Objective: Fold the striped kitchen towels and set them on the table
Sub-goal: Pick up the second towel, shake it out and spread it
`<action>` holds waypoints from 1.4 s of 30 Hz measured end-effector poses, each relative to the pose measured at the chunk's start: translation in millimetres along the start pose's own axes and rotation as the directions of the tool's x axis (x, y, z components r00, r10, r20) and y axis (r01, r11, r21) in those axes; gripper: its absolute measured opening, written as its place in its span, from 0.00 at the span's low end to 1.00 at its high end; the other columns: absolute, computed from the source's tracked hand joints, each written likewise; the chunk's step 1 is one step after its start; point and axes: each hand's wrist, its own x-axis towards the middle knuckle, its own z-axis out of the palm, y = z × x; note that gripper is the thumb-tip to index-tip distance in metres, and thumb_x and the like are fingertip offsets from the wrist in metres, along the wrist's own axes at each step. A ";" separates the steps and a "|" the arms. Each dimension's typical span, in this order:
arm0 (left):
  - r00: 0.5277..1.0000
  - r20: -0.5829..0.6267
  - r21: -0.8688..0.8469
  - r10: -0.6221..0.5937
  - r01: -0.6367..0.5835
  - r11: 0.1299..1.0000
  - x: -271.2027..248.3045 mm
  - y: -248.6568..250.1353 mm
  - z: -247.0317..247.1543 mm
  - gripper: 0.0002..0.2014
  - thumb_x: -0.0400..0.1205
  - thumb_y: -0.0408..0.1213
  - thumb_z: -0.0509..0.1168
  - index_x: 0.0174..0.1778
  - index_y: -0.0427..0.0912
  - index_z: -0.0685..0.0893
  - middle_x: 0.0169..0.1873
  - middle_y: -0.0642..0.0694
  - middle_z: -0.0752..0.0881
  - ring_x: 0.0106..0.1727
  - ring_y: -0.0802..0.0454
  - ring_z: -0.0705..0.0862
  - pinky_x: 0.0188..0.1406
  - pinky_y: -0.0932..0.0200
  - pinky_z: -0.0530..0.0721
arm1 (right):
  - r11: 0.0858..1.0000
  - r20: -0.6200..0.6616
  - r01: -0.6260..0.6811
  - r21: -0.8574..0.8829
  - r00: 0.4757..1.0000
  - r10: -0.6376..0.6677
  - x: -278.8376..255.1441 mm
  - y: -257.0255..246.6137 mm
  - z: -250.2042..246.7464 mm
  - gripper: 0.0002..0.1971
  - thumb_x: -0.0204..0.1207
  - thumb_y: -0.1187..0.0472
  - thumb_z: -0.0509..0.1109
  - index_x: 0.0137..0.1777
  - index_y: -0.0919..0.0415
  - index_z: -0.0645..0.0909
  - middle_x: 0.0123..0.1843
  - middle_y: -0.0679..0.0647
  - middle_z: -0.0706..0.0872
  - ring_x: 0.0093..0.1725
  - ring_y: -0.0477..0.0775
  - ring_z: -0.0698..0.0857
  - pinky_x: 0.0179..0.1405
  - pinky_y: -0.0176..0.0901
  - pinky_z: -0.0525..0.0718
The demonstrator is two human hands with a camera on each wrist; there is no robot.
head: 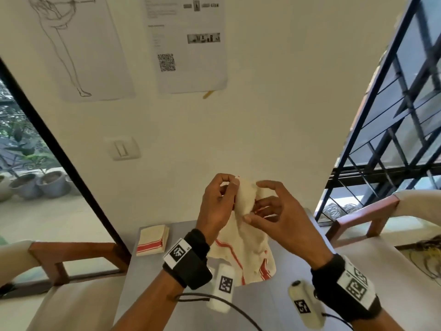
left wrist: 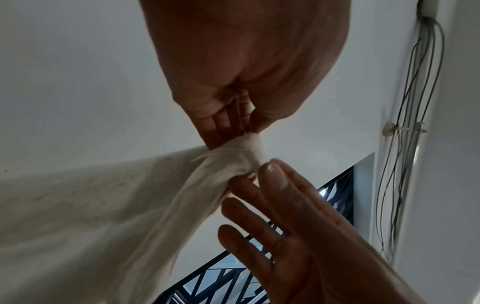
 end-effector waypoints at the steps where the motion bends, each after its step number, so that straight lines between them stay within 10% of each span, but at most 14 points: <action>1: 1.000 0.006 -0.006 0.011 -0.011 1.000 -4.9 6.0 -4.4 0.07 0.91 0.45 0.63 0.58 0.47 0.84 0.53 0.47 0.91 0.53 0.45 0.91 0.56 0.35 0.91 | 0.998 0.007 0.038 -0.046 0.999 -0.038 -3.3 -6.3 2.0 0.33 0.69 0.49 0.87 0.71 0.35 0.77 0.49 0.42 0.92 0.48 0.46 0.93 0.53 0.46 0.92; 11: 0.929 0.355 0.068 0.106 -0.138 0.988 -69.7 43.2 -77.0 0.19 0.81 0.47 0.77 0.68 0.56 0.87 0.53 0.52 0.92 0.53 0.55 0.92 0.57 0.53 0.92 | 0.927 -0.184 0.213 -0.309 0.943 -0.278 -38.6 -74.0 45.5 0.06 0.84 0.60 0.73 0.52 0.45 0.85 0.42 0.37 0.88 0.46 0.38 0.87 0.42 0.26 0.82; 19: 0.905 0.255 0.420 0.339 -0.420 0.805 -75.6 75.5 -114.2 0.09 0.85 0.34 0.67 0.55 0.49 0.90 0.49 0.59 0.91 0.48 0.67 0.86 0.47 0.78 0.78 | 0.868 -0.095 0.274 -0.415 0.935 -0.340 -40.5 -104.5 41.6 0.03 0.83 0.59 0.73 0.51 0.51 0.82 0.45 0.43 0.86 0.43 0.40 0.87 0.40 0.32 0.85; 25: 0.890 0.349 0.491 0.295 -0.441 0.751 -61.6 129.2 -125.4 0.07 0.86 0.48 0.69 0.57 0.58 0.90 0.48 0.56 0.90 0.47 0.56 0.86 0.48 0.58 0.84 | 0.846 -0.099 0.186 -0.500 0.958 -0.270 -18.3 -106.9 28.6 0.09 0.77 0.67 0.70 0.50 0.50 0.81 0.40 0.41 0.85 0.37 0.42 0.83 0.32 0.29 0.77; 30: 0.874 0.431 0.606 0.226 -0.465 0.645 -48.4 150.0 -128.9 0.12 0.75 0.54 0.80 0.54 0.61 0.93 0.55 0.60 0.89 0.57 0.62 0.85 0.58 0.65 0.81 | 0.815 0.008 0.161 -0.557 0.982 -0.188 -4.3 -95.8 -1.8 0.07 0.78 0.63 0.71 0.48 0.48 0.82 0.44 0.42 0.87 0.44 0.47 0.85 0.42 0.33 0.78; 37: 0.878 0.359 0.676 0.318 -0.479 0.560 -30.6 159.2 -147.0 0.09 0.82 0.55 0.73 0.50 0.55 0.93 0.47 0.59 0.90 0.51 0.66 0.84 0.52 0.69 0.77 | 0.989 0.128 0.139 -0.051 0.983 -0.132 -22.7 -117.6 -35.3 0.05 0.80 0.53 0.79 0.53 0.48 0.92 0.40 0.53 0.94 0.41 0.50 0.92 0.43 0.44 0.87; 42: 0.887 0.290 0.692 0.360 -0.454 0.562 -23.1 171.1 -158.0 0.14 0.86 0.56 0.66 0.52 0.53 0.93 0.45 0.57 0.92 0.46 0.62 0.88 0.45 0.64 0.82 | 0.972 0.491 0.132 -0.196 0.871 -0.019 -19.9 -111.3 -63.9 0.16 0.72 0.54 0.86 0.57 0.59 0.92 0.53 0.57 0.96 0.51 0.62 0.95 0.57 0.62 0.93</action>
